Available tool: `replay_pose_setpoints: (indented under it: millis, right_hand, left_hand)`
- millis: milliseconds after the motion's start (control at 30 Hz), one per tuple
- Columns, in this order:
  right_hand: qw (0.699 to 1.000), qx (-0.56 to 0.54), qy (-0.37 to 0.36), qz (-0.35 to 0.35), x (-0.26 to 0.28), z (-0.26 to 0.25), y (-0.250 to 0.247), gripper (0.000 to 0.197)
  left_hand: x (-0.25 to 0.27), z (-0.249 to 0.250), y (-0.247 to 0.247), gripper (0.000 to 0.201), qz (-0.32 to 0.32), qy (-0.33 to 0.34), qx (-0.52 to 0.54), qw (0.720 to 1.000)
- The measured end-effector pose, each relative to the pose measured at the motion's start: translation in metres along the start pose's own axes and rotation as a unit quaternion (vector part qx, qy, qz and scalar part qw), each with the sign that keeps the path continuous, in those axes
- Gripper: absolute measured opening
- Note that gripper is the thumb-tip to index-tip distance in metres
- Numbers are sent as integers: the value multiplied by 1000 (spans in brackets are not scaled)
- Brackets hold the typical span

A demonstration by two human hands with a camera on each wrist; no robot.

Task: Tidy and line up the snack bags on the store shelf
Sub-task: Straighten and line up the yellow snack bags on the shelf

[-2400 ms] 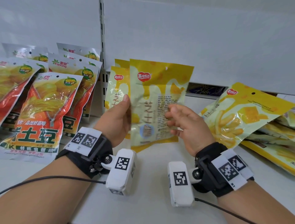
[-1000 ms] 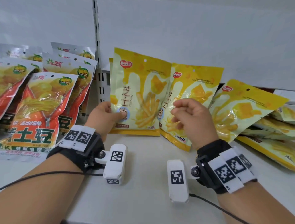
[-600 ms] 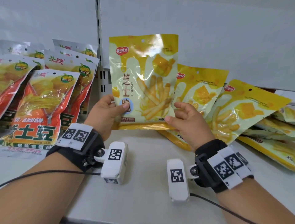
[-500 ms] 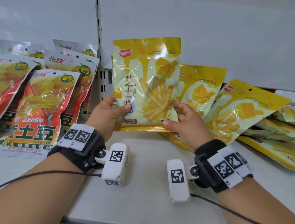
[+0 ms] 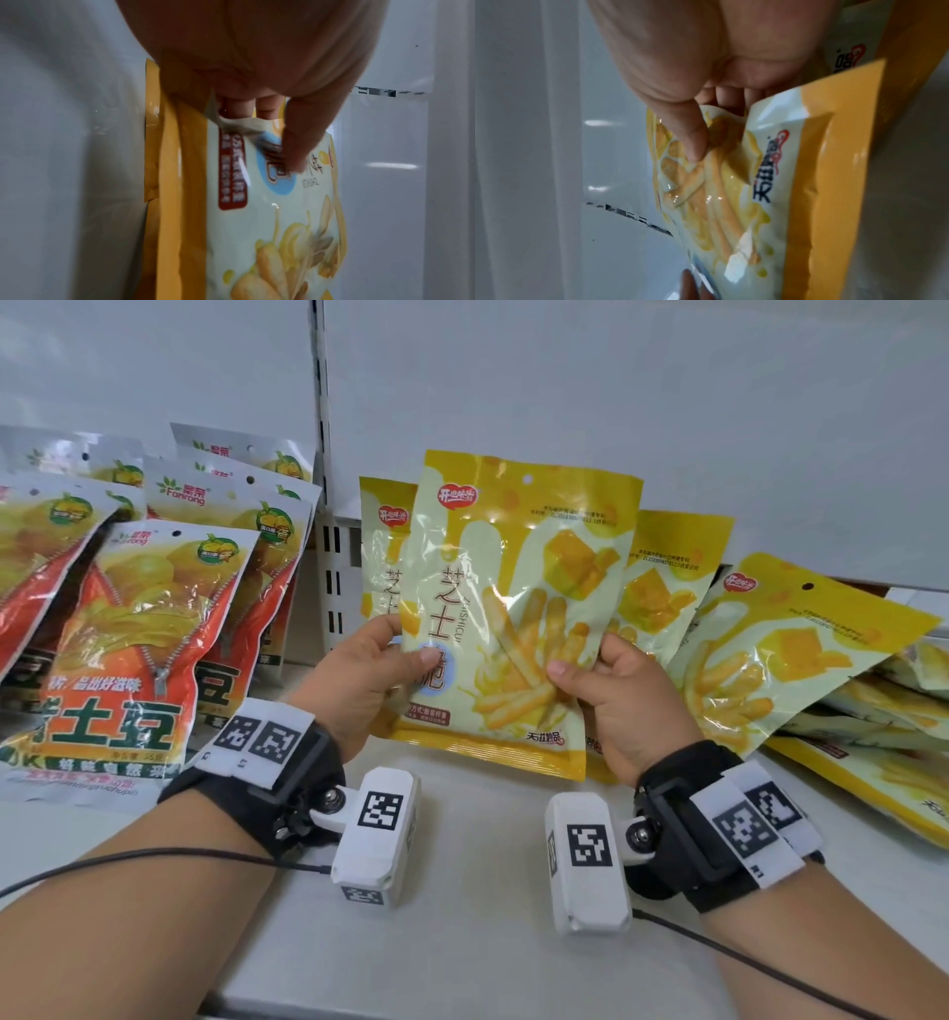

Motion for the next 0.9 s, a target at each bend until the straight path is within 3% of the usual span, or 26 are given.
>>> replay_pose_setpoints:
  millis: [200, 400, 567, 667, 900]
  right_hand:
    - [1000, -27, -9, 12, -1, -1, 0, 18]
    - [997, -51, -29, 50, 0, -8, -9, 10]
    - [996, -71, -40, 20, 4, -13, 4, 12]
    - [994, -90, -50, 29, 4, -20, 0, 35]
    - [995, -70, -63, 28, 3, -23, -6, 32]
  left_hand:
    - [-1, 3, -2, 14, 25, 16, 17, 999]
    - [1, 5, 8, 33, -2, 18, 4, 1000]
    - [1, 16, 13, 29, -9, 58, 59, 997]
    - [1, 17, 10, 27, 4, 60, 64, 996]
    - [2, 18, 7, 22, 8, 65, 60, 996]
Point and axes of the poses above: each hand's wrist, its own x-axis away from the middle knuckle, its own y-axis out of the palm, z = x × y, the point moved 10 cm from there along -x, towards the middle knuckle, and after that the axes turned 14 degrees about x, right-handed, at the moved point
